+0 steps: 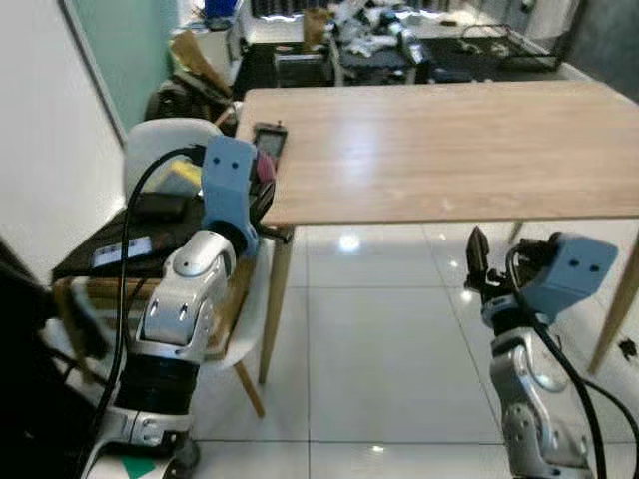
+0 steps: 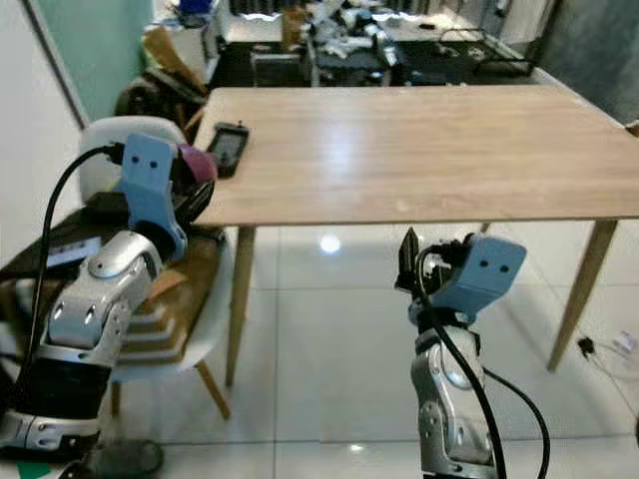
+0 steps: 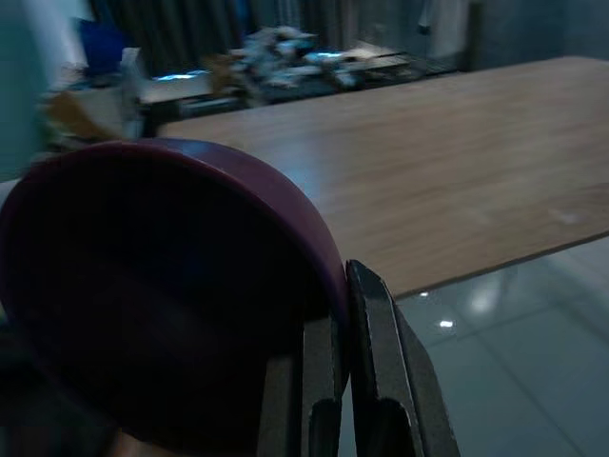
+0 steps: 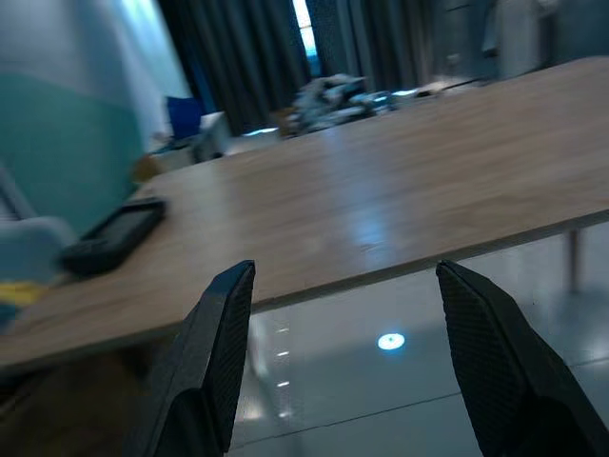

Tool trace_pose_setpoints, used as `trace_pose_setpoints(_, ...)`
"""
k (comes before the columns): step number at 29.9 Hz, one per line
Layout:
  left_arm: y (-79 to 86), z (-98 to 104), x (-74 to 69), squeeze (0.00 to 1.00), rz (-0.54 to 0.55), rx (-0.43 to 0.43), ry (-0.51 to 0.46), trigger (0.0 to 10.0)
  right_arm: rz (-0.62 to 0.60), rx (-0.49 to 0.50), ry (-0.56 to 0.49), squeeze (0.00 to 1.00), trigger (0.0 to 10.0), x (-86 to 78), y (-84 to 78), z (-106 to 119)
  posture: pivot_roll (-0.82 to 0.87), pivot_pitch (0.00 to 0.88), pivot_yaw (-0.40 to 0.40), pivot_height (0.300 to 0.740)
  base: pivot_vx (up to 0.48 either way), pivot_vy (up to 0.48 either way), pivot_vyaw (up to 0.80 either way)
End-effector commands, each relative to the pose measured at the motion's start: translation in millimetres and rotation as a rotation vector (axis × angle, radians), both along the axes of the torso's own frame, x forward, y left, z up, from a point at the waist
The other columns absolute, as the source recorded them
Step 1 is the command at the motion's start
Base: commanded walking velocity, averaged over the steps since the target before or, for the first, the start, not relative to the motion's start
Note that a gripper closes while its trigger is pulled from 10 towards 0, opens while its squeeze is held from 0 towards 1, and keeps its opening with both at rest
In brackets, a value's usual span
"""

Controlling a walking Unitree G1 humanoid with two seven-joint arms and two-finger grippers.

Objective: Setting the table

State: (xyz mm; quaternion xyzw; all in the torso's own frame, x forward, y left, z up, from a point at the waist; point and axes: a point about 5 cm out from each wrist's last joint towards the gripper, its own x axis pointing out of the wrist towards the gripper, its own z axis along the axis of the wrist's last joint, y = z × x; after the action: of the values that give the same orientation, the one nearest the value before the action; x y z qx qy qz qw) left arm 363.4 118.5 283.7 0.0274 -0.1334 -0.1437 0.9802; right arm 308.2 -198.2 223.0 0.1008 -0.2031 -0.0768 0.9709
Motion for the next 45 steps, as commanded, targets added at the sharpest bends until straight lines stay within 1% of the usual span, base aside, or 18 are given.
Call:
trace_pose_setpoints(1, 0.9, -3.8, 0.0, 0.0, 0.004, -0.002, 0.008, 10.0, -0.016, 0.001, 0.008, 0.0, 10.0, -2.3, -3.5, -2.4, 0.08, 0.11, 0.122, 0.74, -0.244, 0.0, 0.0)
trace_pose_setpoints(12, 1.2, -4.7, 1.0, 0.0, 0.006, -0.016, 0.011, 10.0, -0.024, -0.006, 0.005, 0.0, 10.0, -2.2, -5.8, -0.1, 0.07, 0.11, 0.117, 0.74, -0.022, 0.0, -0.04)
trace_pose_setpoints(23, -0.4, -4.5, 0.3, 0.0, -0.005, -0.028, 0.01, 10.0, -0.019, 0.003, 0.013, 0.0, 10.0, -1.9, -5.7, -1.2, 0.07, 0.111, 0.117, 0.74, 0.0, 0.0, -0.79)
trace_pose_setpoints(30, 1.7, -9.4, 0.7, 0.0, 0.009, -0.027, 0.026, 10.0, -0.014, 0.003, 0.019, 0.0, 10.0, -1.3, -5.1, -2.8, 0.07, 0.114, 0.113, 0.74, 0.0, 0.0, -0.78)
trace_pose_setpoints(31, 5.2, -17.2, 0.3, 0.0, 0.027, -0.008, 0.041, 10.0, -0.007, 0.002, 0.029, 0.0, 10.0, -0.6, -4.1, -5.4, 0.07, 0.114, 0.113, 0.74, 0.0, 0.0, -0.79)
trace_pose_setpoints(33, 6.5, -20.2, 0.1, 0.0, 0.033, 0.0, 0.047, 10.0, -0.004, 0.001, 0.032, 0.0, 10.0, -0.4, -3.8, -6.4, 0.07, 0.114, 0.113, 0.74, 0.0, 0.0, -0.79)
trace_pose_setpoints(34, 9.7, -30.5, -0.8, 0.0, 0.046, 0.018, 0.071, 10.0, 0.003, -0.001, 0.047, 0.0, 10.0, 0.5, -3.2, -10.5, 0.08, 0.115, 0.105, 0.74, 0.0, 0.0, -0.79)
trace_pose_setpoints(35, 11.0, -34.7, -1.2, 0.0, 0.052, 0.027, 0.081, 10.0, 0.005, -0.003, 0.054, 0.0, 10.0, 0.9, -3.1, -12.5, 0.08, 0.115, 0.105, 0.74, 0.0, 0.0, -0.78)
trace_pose_setpoints(37, 11.8, -37.3, -1.5, 0.0, 0.055, 0.032, 0.086, 10.0, 0.006, -0.004, 0.059, 0.0, 10.0, 1.2, -3.1, -13.8, 0.08, 0.115, 0.105, 0.74, 0.0, 0.0, -0.78)
trace_pose_setpoints(41, 17.2, -58.0, -5.2, 0.0, 0.063, 0.057, 0.135, 10.0, 0.007, -0.022, 0.122, 0.0, 10.0, 2.1, -3.5, -31.7, 0.08, 0.117, 0.098, 0.74, 0.0, 0.0, -0.78)
trace_pose_setpoints(43, 17.2, -58.0, -5.2, 0.0, 0.063, 0.057, 0.135, 10.0, 0.007, -0.022, 0.122, 0.0, 10.0, 2.1, -3.5, -31.7, 0.08, 0.117, 0.098, 0.74, 0.0, 0.0, -0.78)
trace_pose_setpoints(45, 22.3, -82.1, -10.4, 0.0, 0.065, 0.076, 0.194, 10.0, 0.015, -0.06, 0.193, 0.0, 10.0, 0.7, -3.7, -52.3, 0.08, 0.115, 0.093, 0.74, 0.0, 0.0, -0.78)
